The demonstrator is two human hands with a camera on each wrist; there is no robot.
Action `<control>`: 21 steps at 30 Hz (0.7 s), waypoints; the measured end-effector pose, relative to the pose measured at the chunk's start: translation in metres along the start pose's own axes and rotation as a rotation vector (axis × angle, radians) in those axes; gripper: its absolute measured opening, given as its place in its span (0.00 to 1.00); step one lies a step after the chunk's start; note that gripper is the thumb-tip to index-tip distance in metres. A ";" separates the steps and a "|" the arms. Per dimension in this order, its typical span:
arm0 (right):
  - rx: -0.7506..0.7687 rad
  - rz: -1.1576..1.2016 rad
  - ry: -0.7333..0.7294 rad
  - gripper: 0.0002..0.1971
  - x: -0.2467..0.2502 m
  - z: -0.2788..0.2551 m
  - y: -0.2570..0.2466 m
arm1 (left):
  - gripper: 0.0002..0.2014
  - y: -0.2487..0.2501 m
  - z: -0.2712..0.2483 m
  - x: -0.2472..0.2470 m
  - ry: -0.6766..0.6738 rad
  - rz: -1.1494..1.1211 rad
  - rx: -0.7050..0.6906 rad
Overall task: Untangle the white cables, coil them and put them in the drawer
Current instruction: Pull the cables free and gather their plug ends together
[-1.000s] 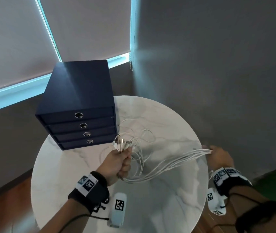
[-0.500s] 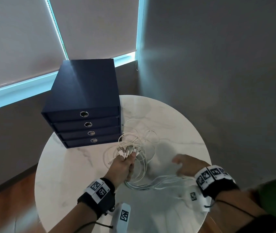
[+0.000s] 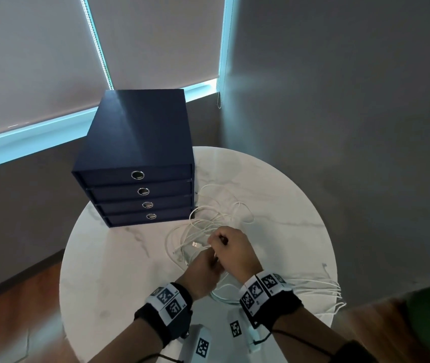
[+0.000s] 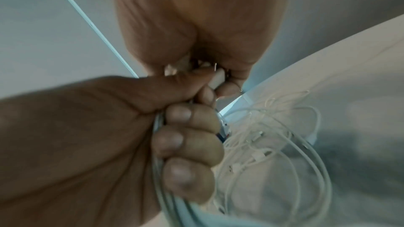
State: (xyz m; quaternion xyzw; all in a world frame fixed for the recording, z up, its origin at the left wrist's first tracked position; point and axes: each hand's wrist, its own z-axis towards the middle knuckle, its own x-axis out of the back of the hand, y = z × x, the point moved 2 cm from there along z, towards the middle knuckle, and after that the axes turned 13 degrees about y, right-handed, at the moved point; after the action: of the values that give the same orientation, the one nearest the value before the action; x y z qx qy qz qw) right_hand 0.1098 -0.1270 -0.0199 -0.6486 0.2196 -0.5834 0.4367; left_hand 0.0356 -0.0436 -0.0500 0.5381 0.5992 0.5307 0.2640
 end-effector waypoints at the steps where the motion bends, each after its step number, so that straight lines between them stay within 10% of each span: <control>1: -0.013 -0.008 0.026 0.08 -0.002 -0.002 0.005 | 0.11 -0.001 0.000 -0.001 0.003 0.053 -0.043; 9: -0.048 -0.527 -0.112 0.16 -0.004 -0.011 0.020 | 0.11 -0.012 -0.001 -0.017 -0.119 0.446 -0.194; 14: -0.294 -0.127 -0.345 0.26 0.006 -0.007 0.043 | 0.12 -0.020 -0.004 -0.013 -0.191 0.337 -0.128; 21: -0.300 -0.309 -0.119 0.10 0.021 0.017 0.096 | 0.16 -0.058 0.006 0.022 0.271 -0.241 0.367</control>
State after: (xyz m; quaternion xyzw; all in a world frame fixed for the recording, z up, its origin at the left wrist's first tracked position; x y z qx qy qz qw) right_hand 0.1521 -0.1887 -0.0860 -0.7657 0.1758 -0.5648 0.2527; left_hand 0.0139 -0.0133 -0.0993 0.4257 0.7753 0.4450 0.1404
